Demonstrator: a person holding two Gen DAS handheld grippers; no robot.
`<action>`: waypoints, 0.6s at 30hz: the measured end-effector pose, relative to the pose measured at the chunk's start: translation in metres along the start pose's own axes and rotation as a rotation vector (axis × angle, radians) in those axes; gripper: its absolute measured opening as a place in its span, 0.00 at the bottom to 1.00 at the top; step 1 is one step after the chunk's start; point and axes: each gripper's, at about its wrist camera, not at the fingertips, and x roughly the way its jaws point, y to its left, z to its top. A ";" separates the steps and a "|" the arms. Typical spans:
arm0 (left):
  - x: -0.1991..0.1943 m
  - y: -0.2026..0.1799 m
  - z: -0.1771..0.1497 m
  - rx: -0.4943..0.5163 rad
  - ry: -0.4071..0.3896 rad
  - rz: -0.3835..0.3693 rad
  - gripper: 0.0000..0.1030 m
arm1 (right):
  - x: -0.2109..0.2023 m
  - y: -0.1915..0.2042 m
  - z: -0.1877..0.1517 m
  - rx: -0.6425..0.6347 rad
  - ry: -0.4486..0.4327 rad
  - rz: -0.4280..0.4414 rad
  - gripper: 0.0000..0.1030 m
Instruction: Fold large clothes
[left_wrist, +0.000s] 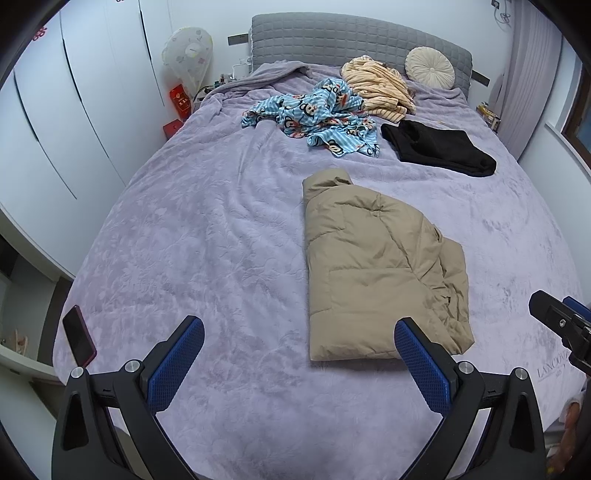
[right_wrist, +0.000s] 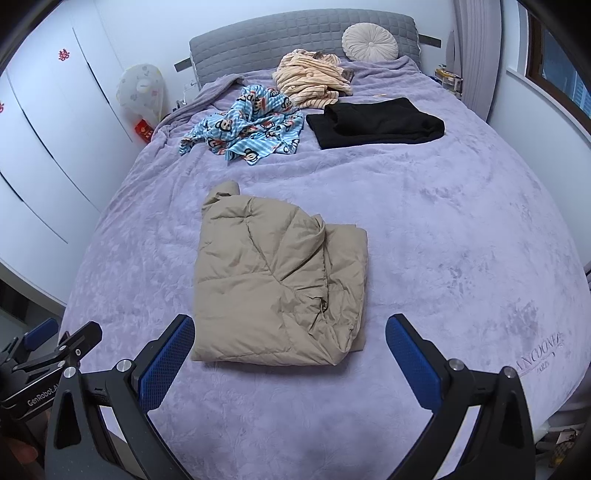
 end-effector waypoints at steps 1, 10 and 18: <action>0.000 0.000 0.000 0.001 0.000 0.001 1.00 | 0.000 0.000 0.000 0.001 -0.001 0.001 1.00; 0.002 -0.001 0.004 0.004 0.000 0.004 1.00 | 0.000 0.001 0.000 0.002 0.001 0.001 1.00; 0.003 -0.001 0.004 0.007 0.001 0.004 1.00 | 0.001 -0.001 0.001 0.000 0.001 0.002 1.00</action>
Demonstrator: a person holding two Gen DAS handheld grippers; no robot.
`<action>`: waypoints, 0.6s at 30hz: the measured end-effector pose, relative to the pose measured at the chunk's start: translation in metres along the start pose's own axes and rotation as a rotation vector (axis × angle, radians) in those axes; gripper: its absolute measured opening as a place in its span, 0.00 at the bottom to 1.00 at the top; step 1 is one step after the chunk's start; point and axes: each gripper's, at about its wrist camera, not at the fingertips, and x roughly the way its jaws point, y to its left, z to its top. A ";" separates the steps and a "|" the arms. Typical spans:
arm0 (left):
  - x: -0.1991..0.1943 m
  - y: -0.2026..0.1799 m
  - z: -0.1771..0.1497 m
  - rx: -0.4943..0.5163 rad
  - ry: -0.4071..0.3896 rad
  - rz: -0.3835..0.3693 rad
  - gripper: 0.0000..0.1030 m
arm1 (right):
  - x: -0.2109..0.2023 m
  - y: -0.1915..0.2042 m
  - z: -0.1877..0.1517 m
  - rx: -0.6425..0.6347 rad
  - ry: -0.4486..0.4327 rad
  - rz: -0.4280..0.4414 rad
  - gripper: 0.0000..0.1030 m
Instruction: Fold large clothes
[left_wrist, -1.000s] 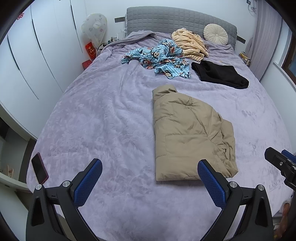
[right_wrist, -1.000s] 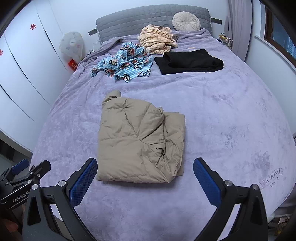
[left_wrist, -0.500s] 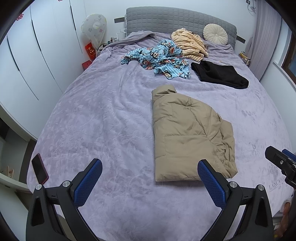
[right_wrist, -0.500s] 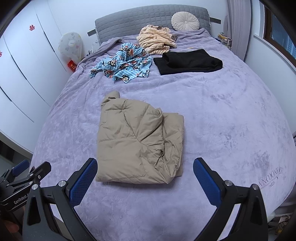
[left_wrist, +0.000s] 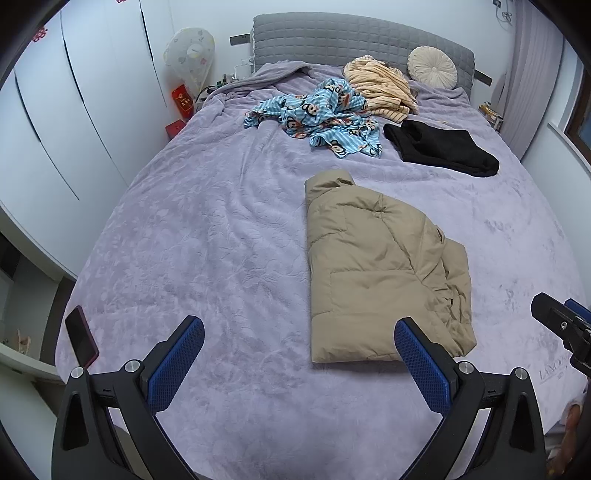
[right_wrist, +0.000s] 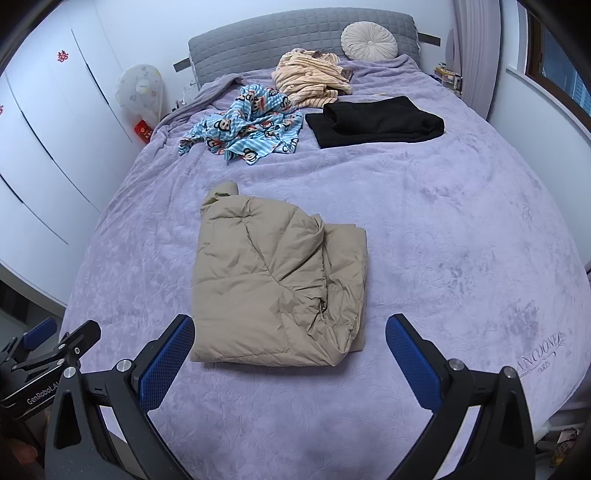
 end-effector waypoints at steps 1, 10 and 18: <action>0.000 0.000 0.000 0.002 -0.001 0.001 1.00 | 0.000 0.000 0.000 0.000 0.000 0.001 1.00; 0.001 0.000 0.001 0.002 0.001 0.000 1.00 | 0.000 -0.001 0.000 0.000 0.000 0.000 1.00; 0.002 0.001 0.001 0.001 0.000 0.000 1.00 | 0.000 -0.001 0.001 -0.001 0.001 0.000 1.00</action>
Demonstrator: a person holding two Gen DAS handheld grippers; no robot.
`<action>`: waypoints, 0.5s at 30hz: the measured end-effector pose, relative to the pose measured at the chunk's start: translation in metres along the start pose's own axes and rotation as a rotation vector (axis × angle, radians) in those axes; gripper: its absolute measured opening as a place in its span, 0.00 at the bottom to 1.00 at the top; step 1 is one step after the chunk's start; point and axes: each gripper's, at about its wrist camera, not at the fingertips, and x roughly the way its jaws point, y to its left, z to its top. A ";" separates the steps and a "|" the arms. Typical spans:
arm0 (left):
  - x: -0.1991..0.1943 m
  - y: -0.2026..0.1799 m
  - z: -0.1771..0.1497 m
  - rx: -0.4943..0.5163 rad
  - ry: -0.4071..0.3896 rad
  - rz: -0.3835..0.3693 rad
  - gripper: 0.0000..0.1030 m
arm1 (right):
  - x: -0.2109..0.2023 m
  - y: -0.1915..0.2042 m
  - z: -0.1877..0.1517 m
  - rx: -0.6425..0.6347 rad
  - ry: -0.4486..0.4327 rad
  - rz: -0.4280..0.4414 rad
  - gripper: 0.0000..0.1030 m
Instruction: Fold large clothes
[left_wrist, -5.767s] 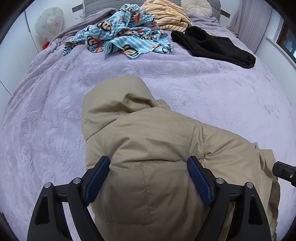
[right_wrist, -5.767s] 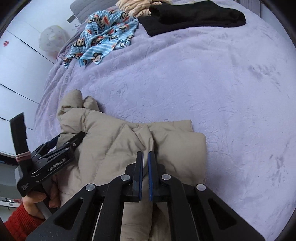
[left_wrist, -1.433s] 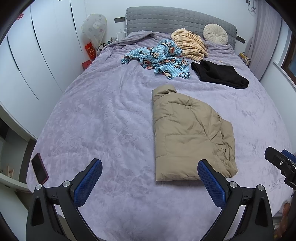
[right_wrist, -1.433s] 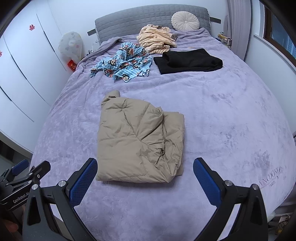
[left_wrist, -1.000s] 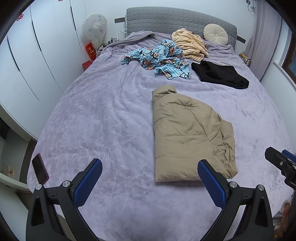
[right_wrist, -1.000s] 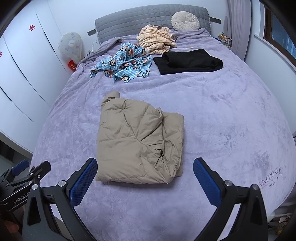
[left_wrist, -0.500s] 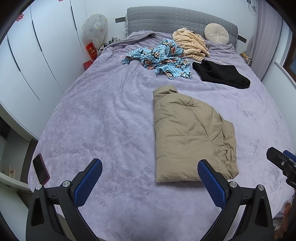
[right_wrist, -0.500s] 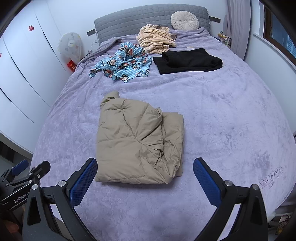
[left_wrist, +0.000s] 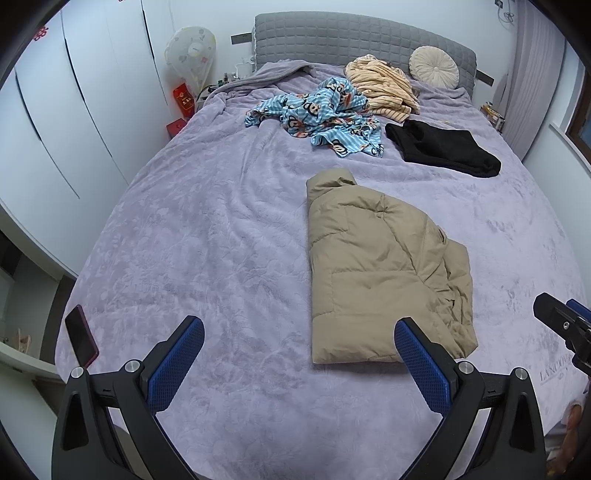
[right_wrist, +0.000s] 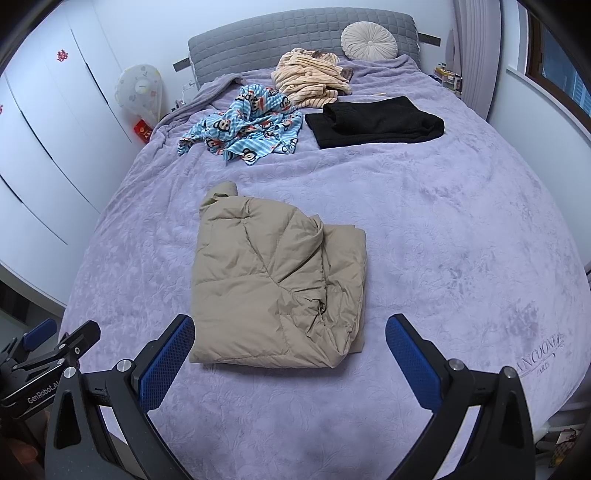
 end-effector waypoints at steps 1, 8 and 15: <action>0.000 0.000 0.000 0.001 0.000 0.001 1.00 | 0.000 0.001 0.000 0.002 0.000 0.001 1.00; 0.001 0.001 0.000 0.000 0.001 0.001 1.00 | 0.000 0.001 0.000 0.002 -0.001 -0.001 1.00; 0.002 0.002 0.000 0.002 0.003 0.001 1.00 | 0.000 -0.001 0.000 0.006 0.001 0.000 1.00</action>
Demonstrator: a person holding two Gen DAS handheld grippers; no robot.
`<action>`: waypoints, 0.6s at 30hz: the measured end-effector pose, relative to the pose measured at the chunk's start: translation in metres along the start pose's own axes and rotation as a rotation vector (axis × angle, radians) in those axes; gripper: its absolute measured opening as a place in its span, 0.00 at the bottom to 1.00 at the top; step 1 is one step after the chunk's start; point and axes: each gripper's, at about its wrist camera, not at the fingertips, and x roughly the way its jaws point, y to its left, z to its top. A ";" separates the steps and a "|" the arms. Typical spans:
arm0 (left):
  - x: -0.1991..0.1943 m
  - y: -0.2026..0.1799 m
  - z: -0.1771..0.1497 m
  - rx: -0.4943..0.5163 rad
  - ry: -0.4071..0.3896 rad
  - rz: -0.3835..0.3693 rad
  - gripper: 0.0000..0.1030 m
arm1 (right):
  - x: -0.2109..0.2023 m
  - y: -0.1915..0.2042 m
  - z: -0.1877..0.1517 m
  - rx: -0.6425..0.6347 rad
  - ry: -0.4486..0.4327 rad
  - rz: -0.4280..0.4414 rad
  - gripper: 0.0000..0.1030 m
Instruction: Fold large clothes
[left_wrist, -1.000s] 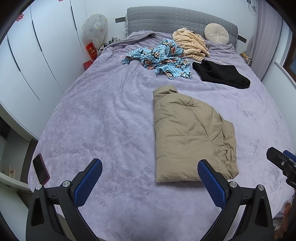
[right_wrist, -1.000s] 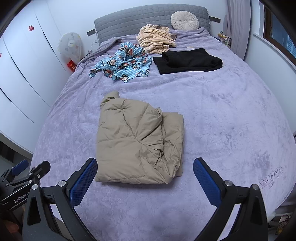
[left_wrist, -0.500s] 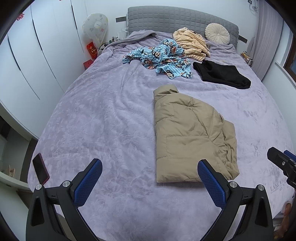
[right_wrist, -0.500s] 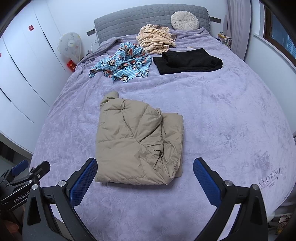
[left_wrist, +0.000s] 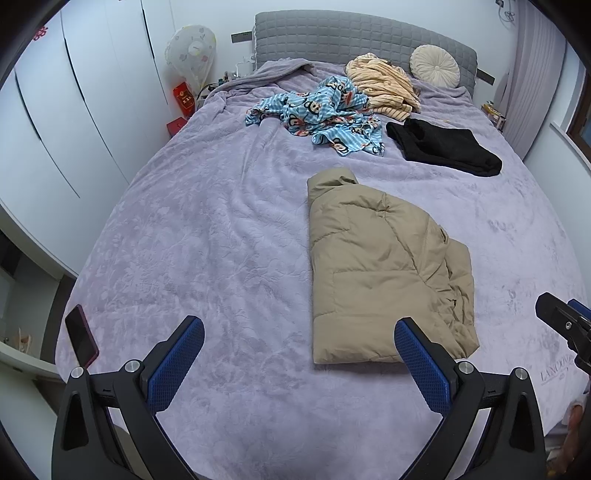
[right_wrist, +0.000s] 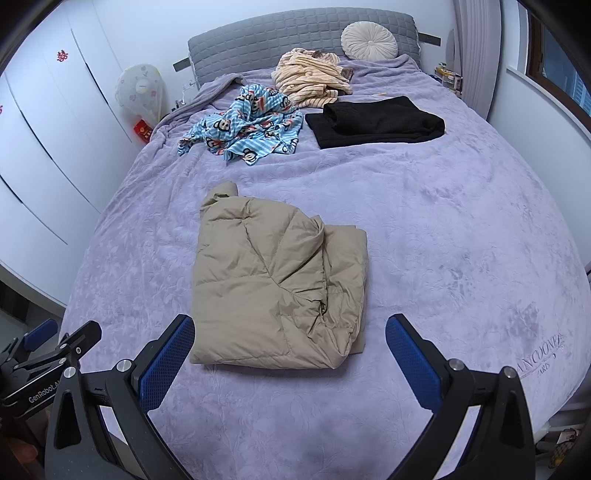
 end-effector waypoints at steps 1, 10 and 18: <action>0.000 -0.001 0.001 0.001 -0.001 0.001 1.00 | 0.000 0.000 0.000 0.000 0.000 0.001 1.00; 0.001 0.005 -0.004 0.004 -0.010 0.004 1.00 | 0.000 0.001 0.000 -0.002 0.000 0.002 1.00; 0.001 0.005 -0.004 0.003 -0.013 0.005 1.00 | 0.000 0.002 0.000 -0.002 0.000 0.001 1.00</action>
